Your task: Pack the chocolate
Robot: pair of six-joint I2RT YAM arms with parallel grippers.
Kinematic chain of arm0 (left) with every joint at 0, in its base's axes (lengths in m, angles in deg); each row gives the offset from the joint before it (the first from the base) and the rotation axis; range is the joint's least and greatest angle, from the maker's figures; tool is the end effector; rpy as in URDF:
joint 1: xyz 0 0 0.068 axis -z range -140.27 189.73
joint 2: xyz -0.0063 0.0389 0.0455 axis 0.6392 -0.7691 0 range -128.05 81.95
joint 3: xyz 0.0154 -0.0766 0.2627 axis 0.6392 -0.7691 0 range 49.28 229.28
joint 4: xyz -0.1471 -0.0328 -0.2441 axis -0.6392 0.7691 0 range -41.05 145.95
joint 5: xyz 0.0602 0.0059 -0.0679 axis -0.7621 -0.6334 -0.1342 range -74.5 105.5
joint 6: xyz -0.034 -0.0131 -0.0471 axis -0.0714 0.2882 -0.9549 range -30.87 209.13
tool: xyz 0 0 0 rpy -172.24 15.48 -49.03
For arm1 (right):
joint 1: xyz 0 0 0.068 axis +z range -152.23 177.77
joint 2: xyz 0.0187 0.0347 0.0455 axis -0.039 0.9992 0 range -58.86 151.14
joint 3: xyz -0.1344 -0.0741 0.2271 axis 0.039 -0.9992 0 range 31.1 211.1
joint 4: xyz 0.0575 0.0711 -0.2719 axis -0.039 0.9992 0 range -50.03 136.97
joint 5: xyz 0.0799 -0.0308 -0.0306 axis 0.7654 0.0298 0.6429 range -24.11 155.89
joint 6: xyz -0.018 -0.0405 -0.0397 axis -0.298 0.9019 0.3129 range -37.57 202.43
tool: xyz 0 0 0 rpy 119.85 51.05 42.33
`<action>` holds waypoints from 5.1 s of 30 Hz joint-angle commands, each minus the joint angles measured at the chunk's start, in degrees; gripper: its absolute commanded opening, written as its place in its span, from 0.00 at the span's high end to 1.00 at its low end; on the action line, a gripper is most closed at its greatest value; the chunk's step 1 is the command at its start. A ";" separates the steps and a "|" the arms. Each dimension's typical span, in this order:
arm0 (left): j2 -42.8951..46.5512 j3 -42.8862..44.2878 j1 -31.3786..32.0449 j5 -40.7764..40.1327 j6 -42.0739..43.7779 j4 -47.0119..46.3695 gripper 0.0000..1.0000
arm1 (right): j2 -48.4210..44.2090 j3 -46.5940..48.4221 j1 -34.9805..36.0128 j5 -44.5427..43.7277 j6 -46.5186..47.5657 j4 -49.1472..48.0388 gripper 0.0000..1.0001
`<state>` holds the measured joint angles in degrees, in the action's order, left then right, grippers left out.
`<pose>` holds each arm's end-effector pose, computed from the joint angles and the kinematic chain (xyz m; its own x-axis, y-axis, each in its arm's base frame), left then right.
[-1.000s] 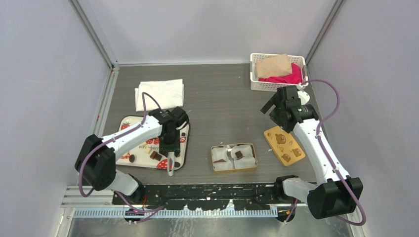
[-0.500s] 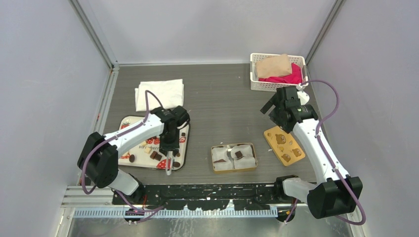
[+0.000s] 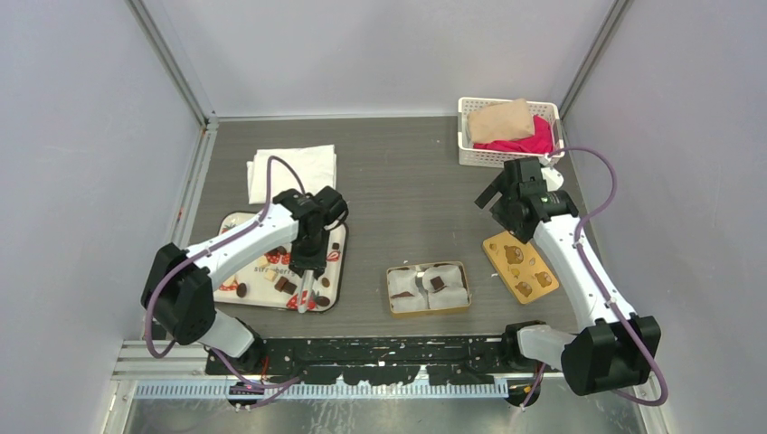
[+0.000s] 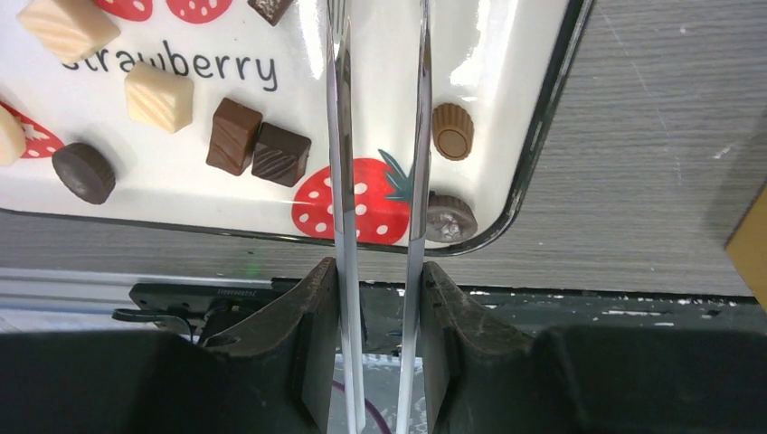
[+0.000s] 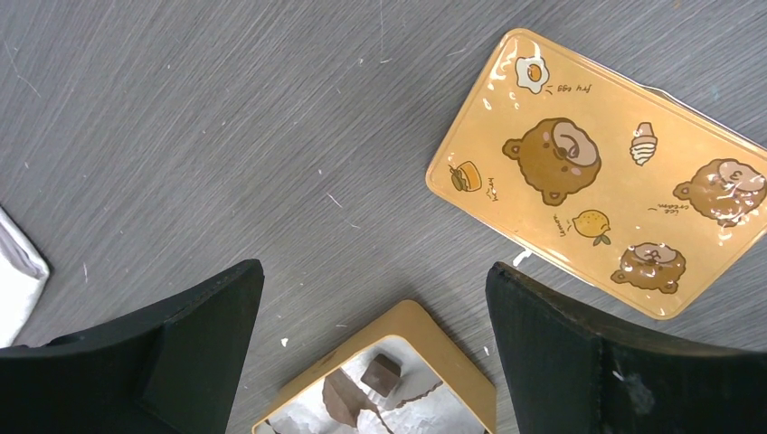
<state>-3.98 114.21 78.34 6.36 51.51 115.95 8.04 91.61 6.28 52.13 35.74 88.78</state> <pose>0.2237 -0.1697 0.2197 -0.9920 0.0209 -0.1245 0.0078 0.9945 0.1046 0.2580 0.0282 0.2915 -0.5639 0.6303 -0.5336 0.5845 0.7611 0.2813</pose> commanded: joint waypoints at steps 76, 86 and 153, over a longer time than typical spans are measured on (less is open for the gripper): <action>-4.41 16.90 24.07 13.14 18.62 -2.24 0.90 | -3.88 0.57 -0.88 2.69 2.05 0.30 0.01; 4.92 12.39 19.89 9.59 13.77 1.48 1.00 | -3.26 0.81 -0.95 2.91 1.98 0.04 0.01; 20.58 -14.80 2.61 9.68 -14.11 8.93 0.57 | 2.88 1.72 -0.88 6.64 2.84 -4.17 0.01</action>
<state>17.22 97.79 80.88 17.81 36.84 125.44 10.68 91.70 5.51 58.76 38.12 86.53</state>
